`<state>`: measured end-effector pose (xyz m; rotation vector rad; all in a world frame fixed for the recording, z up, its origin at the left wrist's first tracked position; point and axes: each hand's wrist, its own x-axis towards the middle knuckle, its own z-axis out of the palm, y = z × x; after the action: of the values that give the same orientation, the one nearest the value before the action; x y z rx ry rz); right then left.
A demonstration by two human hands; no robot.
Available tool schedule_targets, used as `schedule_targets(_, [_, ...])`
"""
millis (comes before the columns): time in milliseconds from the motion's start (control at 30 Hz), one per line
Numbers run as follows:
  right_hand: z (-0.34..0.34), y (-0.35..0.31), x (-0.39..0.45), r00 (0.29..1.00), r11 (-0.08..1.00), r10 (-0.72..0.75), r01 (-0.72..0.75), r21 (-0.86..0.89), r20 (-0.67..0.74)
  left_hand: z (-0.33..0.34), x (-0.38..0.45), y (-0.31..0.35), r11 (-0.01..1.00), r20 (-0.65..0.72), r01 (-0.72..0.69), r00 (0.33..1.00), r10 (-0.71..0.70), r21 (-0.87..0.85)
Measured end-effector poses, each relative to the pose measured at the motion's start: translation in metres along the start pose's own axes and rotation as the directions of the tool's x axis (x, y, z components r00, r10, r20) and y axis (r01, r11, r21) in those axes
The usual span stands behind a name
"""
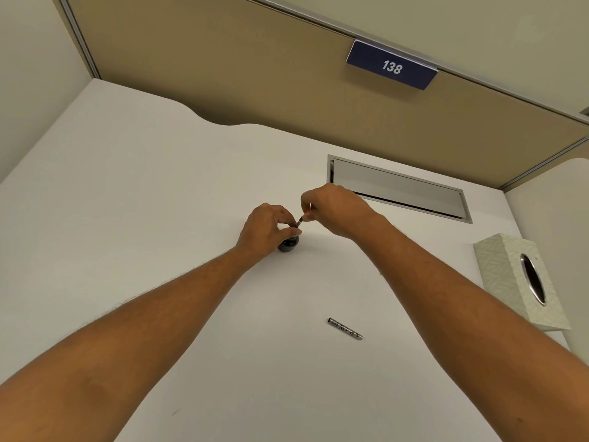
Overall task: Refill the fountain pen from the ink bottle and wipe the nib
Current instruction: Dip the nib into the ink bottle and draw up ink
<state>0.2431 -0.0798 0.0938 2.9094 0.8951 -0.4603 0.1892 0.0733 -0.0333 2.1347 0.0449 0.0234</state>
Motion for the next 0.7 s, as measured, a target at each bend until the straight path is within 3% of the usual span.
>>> schedule_targets(267, [0.009, -0.003, 0.000, 0.993, 0.994, 0.112, -0.112, 0.007, -0.041, 0.000, 0.000, -0.001, 1.000, -0.004, -0.007, 1.000, 0.007, 0.005])
schedule_targets(500, [0.003, 0.002, -0.004, 0.999, 0.995, 0.000, 0.004, 0.097, -0.040, -0.001, 0.001, -0.001, 1.000, 0.003, -0.006, 1.000, 0.006, 0.025])
schedule_targets(700, [0.010, 0.000, -0.002, 0.994, 0.999, 0.044, -0.041, 0.031, -0.100, -0.001, 0.001, -0.001, 0.999, -0.006, -0.015, 1.000, 0.015, 0.037])
